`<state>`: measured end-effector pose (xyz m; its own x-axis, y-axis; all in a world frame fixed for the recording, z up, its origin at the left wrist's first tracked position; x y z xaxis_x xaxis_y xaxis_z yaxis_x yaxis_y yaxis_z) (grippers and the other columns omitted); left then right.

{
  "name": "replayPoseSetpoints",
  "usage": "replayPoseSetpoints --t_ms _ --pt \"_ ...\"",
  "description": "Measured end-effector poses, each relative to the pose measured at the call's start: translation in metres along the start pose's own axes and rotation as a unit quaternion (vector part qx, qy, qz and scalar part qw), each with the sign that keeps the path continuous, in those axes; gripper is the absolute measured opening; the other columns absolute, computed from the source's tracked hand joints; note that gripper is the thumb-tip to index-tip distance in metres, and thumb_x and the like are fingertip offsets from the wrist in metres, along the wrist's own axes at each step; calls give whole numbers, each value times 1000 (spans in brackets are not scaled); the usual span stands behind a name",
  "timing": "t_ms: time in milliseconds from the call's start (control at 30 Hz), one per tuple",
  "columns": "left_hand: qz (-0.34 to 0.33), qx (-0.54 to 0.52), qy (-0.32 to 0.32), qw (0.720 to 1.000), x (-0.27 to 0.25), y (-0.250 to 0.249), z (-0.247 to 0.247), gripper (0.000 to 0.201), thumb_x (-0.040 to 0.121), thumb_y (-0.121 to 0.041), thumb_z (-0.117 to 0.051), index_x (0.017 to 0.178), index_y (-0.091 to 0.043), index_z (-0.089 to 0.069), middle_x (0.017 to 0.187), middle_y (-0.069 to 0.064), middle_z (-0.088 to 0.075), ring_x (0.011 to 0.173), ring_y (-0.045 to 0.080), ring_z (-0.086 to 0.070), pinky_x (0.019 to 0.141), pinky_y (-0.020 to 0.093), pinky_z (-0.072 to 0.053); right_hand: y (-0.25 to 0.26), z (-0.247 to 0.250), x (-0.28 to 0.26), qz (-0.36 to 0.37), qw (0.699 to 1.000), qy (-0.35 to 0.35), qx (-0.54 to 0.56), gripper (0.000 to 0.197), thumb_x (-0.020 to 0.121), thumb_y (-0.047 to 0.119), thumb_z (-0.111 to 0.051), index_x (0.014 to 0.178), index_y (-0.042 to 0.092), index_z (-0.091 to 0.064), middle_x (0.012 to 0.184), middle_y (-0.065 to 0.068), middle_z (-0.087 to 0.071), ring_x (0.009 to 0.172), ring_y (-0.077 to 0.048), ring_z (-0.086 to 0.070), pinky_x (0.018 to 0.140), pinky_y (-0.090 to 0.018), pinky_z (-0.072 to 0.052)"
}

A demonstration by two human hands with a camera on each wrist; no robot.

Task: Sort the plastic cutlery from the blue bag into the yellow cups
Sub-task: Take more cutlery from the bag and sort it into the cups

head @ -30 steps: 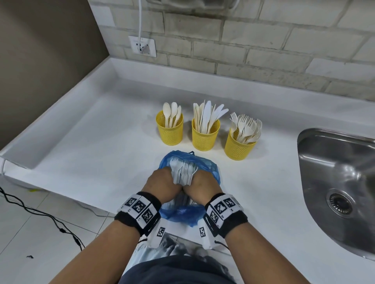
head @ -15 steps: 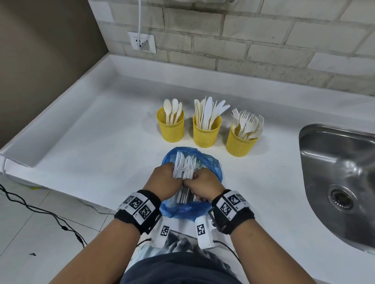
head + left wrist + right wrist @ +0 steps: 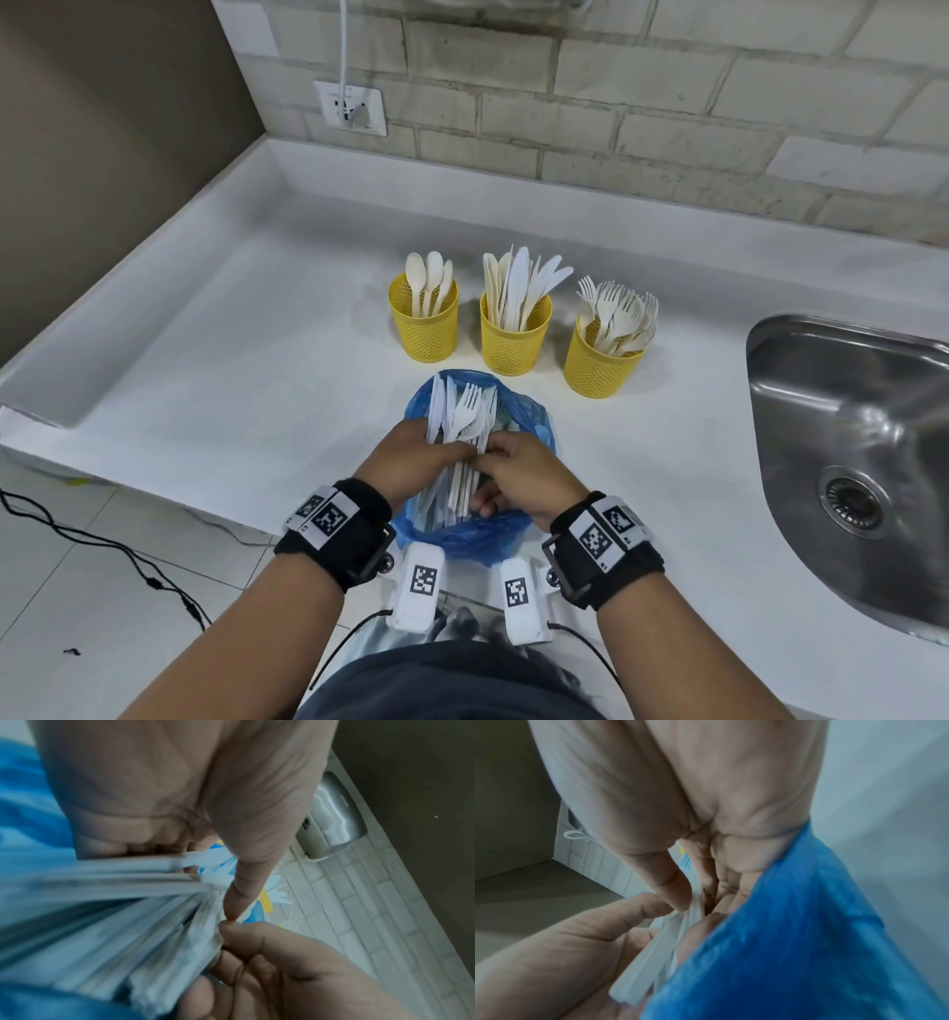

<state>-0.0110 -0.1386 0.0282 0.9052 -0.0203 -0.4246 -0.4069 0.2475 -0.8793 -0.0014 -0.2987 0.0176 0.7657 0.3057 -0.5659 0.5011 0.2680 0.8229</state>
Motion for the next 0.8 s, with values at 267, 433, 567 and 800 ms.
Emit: replayPoseSetpoints --t_ms 267,433,567,800 --pt "7 -75 24 997 -1 8 -4 31 82 9 -69 111 -2 -73 102 18 -78 94 33 -75 86 42 -59 0 3 -4 25 999 -30 -9 5 96 3 -61 95 6 -57 75 -12 -65 56 -27 -66 51 -33 -54" --pt "-8 -69 39 997 -3 7 -4 42 66 4 -65 107 -2 -73 100 19 -77 88 26 -72 83 39 -57 0 0 -4 22 999 -46 -16 16 98 6 -57 82 5 -58 64 -13 -60 58 -32 -68 56 -37 -56" --pt "-14 -73 0 997 -3 8 -3 40 62 2 -65 101 -4 -72 90 16 -75 85 26 -70 79 39 -57 -2 -2 -3 55 992 -76 -86 19 96 7 -59 77 7 -59 62 -14 -67 57 -30 -71 59 -39 -61" --pt "-35 -40 -28 998 -6 4 -7 37 65 -5 -58 100 -2 -66 88 23 -70 78 24 -63 73 40 -54 -1 -9 -10 86 986 -91 -109 14 94 5 -56 85 -3 -63 68 -22 -70 61 -35 -72 64 -48 -64"
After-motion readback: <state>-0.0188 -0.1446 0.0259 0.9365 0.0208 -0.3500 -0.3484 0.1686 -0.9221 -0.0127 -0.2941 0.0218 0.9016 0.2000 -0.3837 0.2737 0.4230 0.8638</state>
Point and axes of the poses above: each hand's wrist, its own x-axis towards the middle knuckle, its own z-axis out of the back of the hand, y = z × x, the point moved 1 cm from there along x, towards the middle knuckle
